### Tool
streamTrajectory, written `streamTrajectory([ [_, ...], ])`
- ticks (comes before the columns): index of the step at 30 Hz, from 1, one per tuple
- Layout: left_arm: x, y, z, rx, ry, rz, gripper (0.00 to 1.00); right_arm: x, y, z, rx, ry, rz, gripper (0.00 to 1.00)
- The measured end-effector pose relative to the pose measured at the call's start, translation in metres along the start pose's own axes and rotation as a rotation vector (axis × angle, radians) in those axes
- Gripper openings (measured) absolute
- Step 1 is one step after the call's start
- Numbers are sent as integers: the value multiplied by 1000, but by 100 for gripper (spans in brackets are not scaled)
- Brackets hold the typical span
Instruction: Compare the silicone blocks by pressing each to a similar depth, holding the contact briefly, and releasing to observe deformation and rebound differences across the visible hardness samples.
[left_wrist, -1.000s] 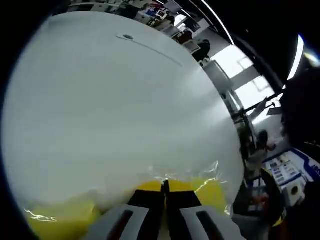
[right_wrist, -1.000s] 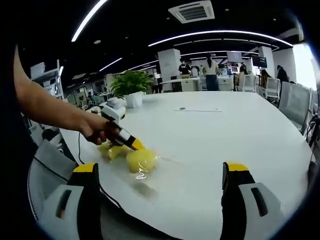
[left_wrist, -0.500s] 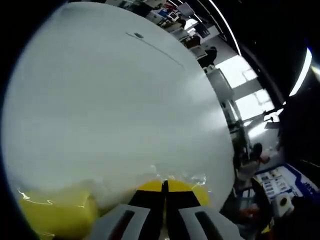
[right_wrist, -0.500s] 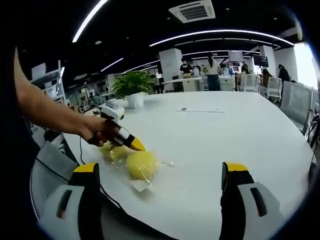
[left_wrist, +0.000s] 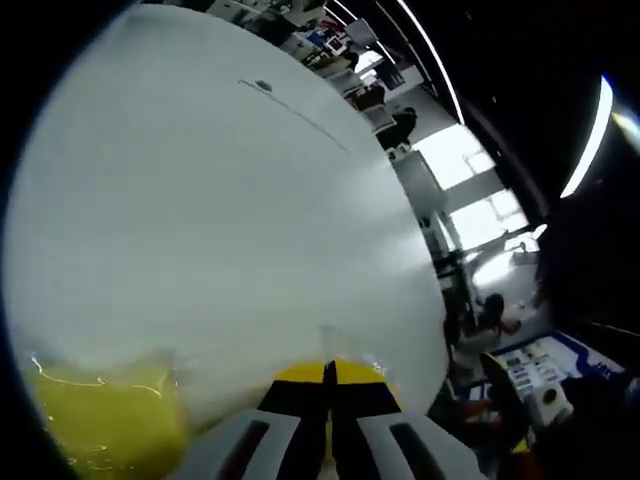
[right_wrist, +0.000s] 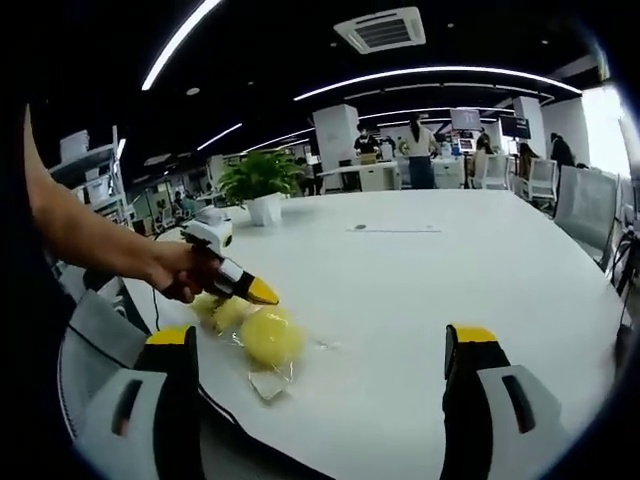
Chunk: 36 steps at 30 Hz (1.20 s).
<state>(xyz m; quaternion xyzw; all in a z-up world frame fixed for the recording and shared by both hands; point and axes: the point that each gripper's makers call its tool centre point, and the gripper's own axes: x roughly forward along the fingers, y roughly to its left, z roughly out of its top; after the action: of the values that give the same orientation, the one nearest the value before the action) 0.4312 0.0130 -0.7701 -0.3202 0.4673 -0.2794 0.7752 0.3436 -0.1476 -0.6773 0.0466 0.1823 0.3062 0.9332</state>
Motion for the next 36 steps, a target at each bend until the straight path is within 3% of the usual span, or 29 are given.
streamTrajectory([
  [5, -2, -17, 5, 80, 2, -18, 0, 0, -1, 0, -17, 6, -8, 96],
  [8, -6, -32, 9, 179, -37, -81, 0, -1, 0, 2, -14, -2, -11, 96],
  [10, -8, -33, 8, 194, -35, -73, 0, -1, 2, 4, -11, -14, -8, 96],
  [13, -12, -45, 9, 237, -60, -118, 0, 0, 6, 3, -18, -11, -3, 96],
  [18, -22, -63, 16, 383, -109, -157, 0, 2, 9, 1, -17, 1, 6, 96],
  [24, -35, -89, 17, 573, -116, -175, 0, 5, 10, 4, -15, -6, 12, 96],
  [30, -49, -119, 24, 657, -138, -200, 0, 10, 14, 10, -26, -3, 29, 96],
  [36, -60, -131, 36, 673, -155, -208, 0, 11, 14, 16, -29, -14, 30, 96],
])
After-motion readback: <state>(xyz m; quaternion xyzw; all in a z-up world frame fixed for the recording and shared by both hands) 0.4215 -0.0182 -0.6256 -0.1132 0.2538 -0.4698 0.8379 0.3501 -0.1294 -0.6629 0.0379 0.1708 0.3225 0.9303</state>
